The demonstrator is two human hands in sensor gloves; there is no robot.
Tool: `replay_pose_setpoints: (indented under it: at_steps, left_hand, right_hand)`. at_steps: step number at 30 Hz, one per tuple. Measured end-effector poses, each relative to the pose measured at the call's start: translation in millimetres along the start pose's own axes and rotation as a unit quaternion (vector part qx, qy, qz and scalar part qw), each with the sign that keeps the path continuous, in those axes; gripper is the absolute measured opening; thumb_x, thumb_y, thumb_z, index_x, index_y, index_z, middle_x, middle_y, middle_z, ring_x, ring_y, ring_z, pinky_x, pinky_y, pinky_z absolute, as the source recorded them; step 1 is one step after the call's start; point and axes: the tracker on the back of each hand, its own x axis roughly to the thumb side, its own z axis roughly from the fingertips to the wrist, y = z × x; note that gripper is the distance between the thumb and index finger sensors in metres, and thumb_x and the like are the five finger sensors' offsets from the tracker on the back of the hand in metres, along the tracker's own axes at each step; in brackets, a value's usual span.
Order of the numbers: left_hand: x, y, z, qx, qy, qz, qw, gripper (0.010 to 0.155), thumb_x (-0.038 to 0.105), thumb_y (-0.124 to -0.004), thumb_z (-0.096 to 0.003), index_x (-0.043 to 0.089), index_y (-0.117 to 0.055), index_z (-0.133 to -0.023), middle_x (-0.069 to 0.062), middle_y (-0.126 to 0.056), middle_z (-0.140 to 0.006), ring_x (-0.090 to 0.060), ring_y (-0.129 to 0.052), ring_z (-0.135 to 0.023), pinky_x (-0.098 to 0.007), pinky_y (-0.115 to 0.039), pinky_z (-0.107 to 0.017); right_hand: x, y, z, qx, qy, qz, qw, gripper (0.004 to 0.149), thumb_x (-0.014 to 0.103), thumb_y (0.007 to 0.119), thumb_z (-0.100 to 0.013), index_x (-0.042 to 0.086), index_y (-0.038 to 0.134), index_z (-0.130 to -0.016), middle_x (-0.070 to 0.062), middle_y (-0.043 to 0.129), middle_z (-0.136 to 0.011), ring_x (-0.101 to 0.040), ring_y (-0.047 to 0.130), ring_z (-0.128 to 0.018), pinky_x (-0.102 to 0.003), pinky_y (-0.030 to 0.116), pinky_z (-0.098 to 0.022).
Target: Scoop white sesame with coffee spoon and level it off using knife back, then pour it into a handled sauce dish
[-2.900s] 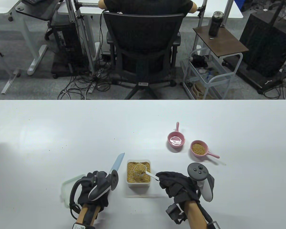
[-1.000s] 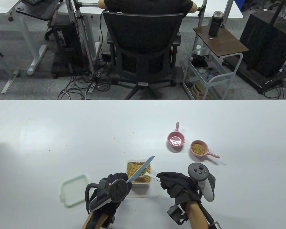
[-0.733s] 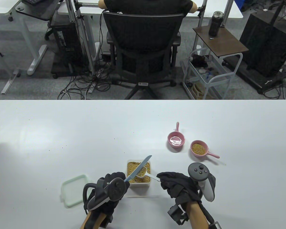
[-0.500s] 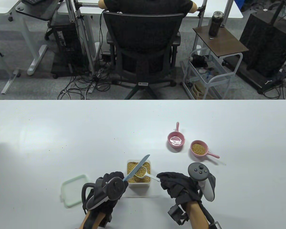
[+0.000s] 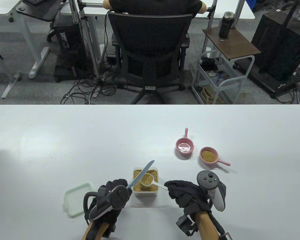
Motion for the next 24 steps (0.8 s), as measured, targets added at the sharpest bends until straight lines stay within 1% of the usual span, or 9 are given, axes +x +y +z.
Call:
replay_pose_setpoints:
  at_steps: [5, 9, 15, 16, 18, 19, 21, 24]
  left_hand:
    - [-7, -2, -1, 0.013, 0.015, -0.004, 1.000, 0.045, 0.048, -0.070, -0.0587, 0.023, -0.071, -0.096, -0.001, -0.091, -0.079, -0.022, -0.095, -0.066, -0.049, -0.075, -0.064]
    - [-7, -6, -4, -0.023, 0.022, -0.038, 0.999, 0.044, 0.048, -0.070, -0.0589, 0.023, -0.071, -0.095, -0.001, -0.091, -0.079, -0.022, -0.095, -0.065, -0.048, -0.075, -0.064]
    - [-9, -1, 1, 0.043, 0.018, -0.004, 0.999, 0.044, 0.049, -0.070, -0.0586, 0.024, -0.072, -0.095, -0.001, -0.091, -0.079, -0.022, -0.095, -0.066, -0.048, -0.075, -0.064]
    - [-9, -2, 0, 0.045, 0.018, -0.004, 0.999, 0.044, 0.048, -0.071, -0.0585, 0.023, -0.072, -0.095, -0.001, -0.092, -0.079, -0.022, -0.096, -0.066, -0.049, -0.075, -0.063]
    - [-7, -8, -3, -0.001, 0.021, -0.024, 1.000, 0.044, 0.048, -0.071, -0.0586, 0.023, -0.072, -0.095, -0.001, -0.092, -0.079, -0.022, -0.095, -0.066, -0.049, -0.075, -0.064]
    - [-8, -10, -4, -0.013, 0.018, -0.035, 0.999, 0.044, 0.048, -0.070, -0.0587, 0.024, -0.072, -0.095, -0.001, -0.092, -0.080, -0.022, -0.096, -0.066, -0.048, -0.075, -0.064]
    - [-9, -9, -4, 0.000, 0.021, -0.025, 0.999, 0.044, 0.049, -0.071, -0.0584, 0.024, -0.073, -0.095, -0.001, -0.093, -0.079, -0.022, -0.096, -0.066, -0.048, -0.076, -0.064]
    - [-14, -5, -3, 0.013, 0.044, -0.011, 0.999, 0.044, 0.048, -0.071, -0.0586, 0.024, -0.073, -0.095, -0.001, -0.093, -0.080, -0.022, -0.096, -0.066, -0.048, -0.076, -0.064]
  right_hand:
    - [0, -1, 0, -0.002, 0.000, -0.002, 1.000, 0.038, 0.025, 0.079, -0.058, 0.010, 0.090, -0.091, -0.012, 0.095, -0.062, -0.011, 0.090, -0.026, -0.041, 0.084, -0.036]
    - [0, -1, 1, -0.003, 0.000, -0.002, 1.000, 0.038, 0.025, 0.078, -0.058, 0.010, 0.090, -0.091, -0.011, 0.095, -0.063, -0.011, 0.090, -0.026, -0.041, 0.084, -0.036]
    - [0, -1, 1, -0.004, -0.001, -0.003, 1.000, 0.038, 0.025, 0.078, -0.058, 0.010, 0.090, -0.091, -0.011, 0.095, -0.063, -0.011, 0.090, -0.026, -0.041, 0.084, -0.036]
    - [0, -1, 1, -0.003, -0.001, -0.003, 1.000, 0.038, 0.025, 0.078, -0.058, 0.010, 0.090, -0.091, -0.011, 0.095, -0.063, -0.011, 0.090, -0.026, -0.041, 0.084, -0.036]
    - [0, -1, 1, -0.002, 0.000, -0.001, 1.000, 0.038, 0.025, 0.078, -0.058, 0.010, 0.090, -0.091, -0.011, 0.095, -0.063, -0.011, 0.090, -0.026, -0.041, 0.084, -0.036]
    - [0, -1, 1, -0.002, 0.000, 0.000, 1.000, 0.038, 0.025, 0.078, -0.058, 0.010, 0.090, -0.091, -0.012, 0.095, -0.063, -0.011, 0.090, -0.026, -0.041, 0.084, -0.036]
    - [0, -1, 1, -0.003, -0.003, 0.001, 1.000, 0.038, 0.025, 0.078, -0.058, 0.010, 0.090, -0.091, -0.011, 0.095, -0.063, -0.011, 0.091, -0.026, -0.041, 0.084, -0.036]
    - [0, -2, 1, -0.006, -0.004, 0.000, 1.000, 0.039, 0.025, 0.078, -0.058, 0.010, 0.090, -0.091, -0.011, 0.095, -0.063, -0.011, 0.091, -0.026, -0.041, 0.084, -0.037]
